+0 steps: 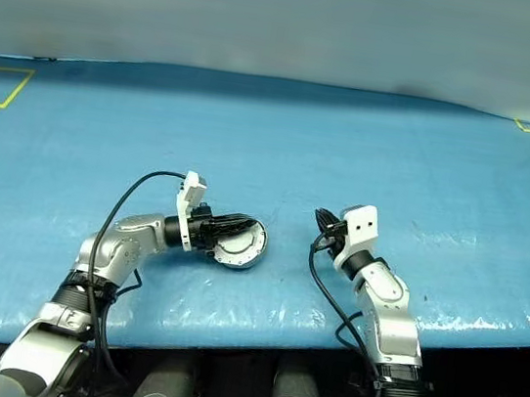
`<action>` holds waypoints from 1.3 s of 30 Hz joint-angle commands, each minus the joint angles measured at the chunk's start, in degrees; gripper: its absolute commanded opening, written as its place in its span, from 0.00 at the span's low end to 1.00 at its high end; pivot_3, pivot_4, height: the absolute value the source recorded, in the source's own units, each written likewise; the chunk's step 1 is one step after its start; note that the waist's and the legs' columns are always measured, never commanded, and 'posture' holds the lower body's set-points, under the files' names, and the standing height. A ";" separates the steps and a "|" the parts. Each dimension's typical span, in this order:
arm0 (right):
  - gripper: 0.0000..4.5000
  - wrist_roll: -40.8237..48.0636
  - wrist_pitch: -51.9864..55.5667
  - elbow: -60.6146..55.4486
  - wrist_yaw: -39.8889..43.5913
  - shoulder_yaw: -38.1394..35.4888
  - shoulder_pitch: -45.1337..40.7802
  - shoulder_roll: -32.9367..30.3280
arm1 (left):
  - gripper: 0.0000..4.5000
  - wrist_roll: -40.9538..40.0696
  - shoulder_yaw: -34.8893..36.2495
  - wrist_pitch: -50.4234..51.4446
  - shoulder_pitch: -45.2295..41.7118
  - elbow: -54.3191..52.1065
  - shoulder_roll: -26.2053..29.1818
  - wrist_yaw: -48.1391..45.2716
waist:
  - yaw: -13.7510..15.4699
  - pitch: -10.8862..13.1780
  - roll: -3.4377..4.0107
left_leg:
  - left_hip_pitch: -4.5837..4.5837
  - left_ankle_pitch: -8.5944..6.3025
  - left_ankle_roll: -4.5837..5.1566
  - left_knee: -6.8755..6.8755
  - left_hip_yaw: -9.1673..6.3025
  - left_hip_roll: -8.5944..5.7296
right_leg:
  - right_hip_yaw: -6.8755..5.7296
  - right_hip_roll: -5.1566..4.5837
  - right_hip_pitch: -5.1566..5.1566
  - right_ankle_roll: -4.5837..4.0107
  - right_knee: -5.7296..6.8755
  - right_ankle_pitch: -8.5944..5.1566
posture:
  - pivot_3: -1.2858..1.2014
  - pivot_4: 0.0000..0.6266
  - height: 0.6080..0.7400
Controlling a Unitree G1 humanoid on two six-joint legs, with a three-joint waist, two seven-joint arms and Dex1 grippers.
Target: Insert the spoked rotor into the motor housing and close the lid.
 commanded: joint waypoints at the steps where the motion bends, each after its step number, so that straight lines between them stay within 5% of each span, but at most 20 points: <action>1: 0.05 0.98 -1.99 -2.40 0.24 -0.78 -0.24 0.39 | 0.01 -0.52 2.67 -2.24 0.84 -1.36 0.00 1.50 | 0.00 0.00 0.00 | 0.00 0.00 0.00 0.00 0.00 0.00 | 0.00 0.00 0.00 0.00 0.00 0.00 | 0.52 0.24 1.00; 11: 0.05 8.73 0.66 -10.04 10.88 3.72 0.06 0.45 | 0.01 -6.99 9.27 -4.70 4.45 -13.54 -1.69 3.83 | -0.02 0.02 -0.01 | -0.09 0.00 0.00 -0.01 -0.01 0.00 | 0.00 0.00 -0.05 0.01 -0.02 0.01 | 0.52 0.24 1.00; 14: 0.19 8.04 2.89 -11.41 12.56 6.92 0.22 -0.36 | 0.00 -3.49 7.69 -7.64 7.80 -15.69 1.12 3.05 | -0.19 0.01 0.00 | -0.02 0.00 0.00 -0.05 0.02 0.01 | 0.01 0.00 -0.04 -0.02 -0.02 -0.01 | 0.52 0.24 1.00; 25: 1.00 0.79 3.26 -6.14 14.42 15.41 -3.87 -1.23 | 0.00 4.96 4.63 -18.15 17.28 -19.86 10.84 1.57 | 0.23 0.02 0.00 | -0.05 -0.01 -0.01 -0.03 0.07 0.03 | 0.00 -0.04 -0.11 -0.10 -0.01 -0.06 | 0.52 0.24 1.00; 39: 1.00 -4.98 0.81 -2.66 15.32 19.47 -6.49 -1.11 | 0.00 5.46 6.15 -27.05 24.92 -20.13 10.06 5.06 | 0.28 0.02 0.00 | -0.08 -0.01 -0.01 -0.08 0.07 0.04 | -0.02 -0.04 -0.15 -0.12 -0.01 -0.07 | 0.52 0.24 1.00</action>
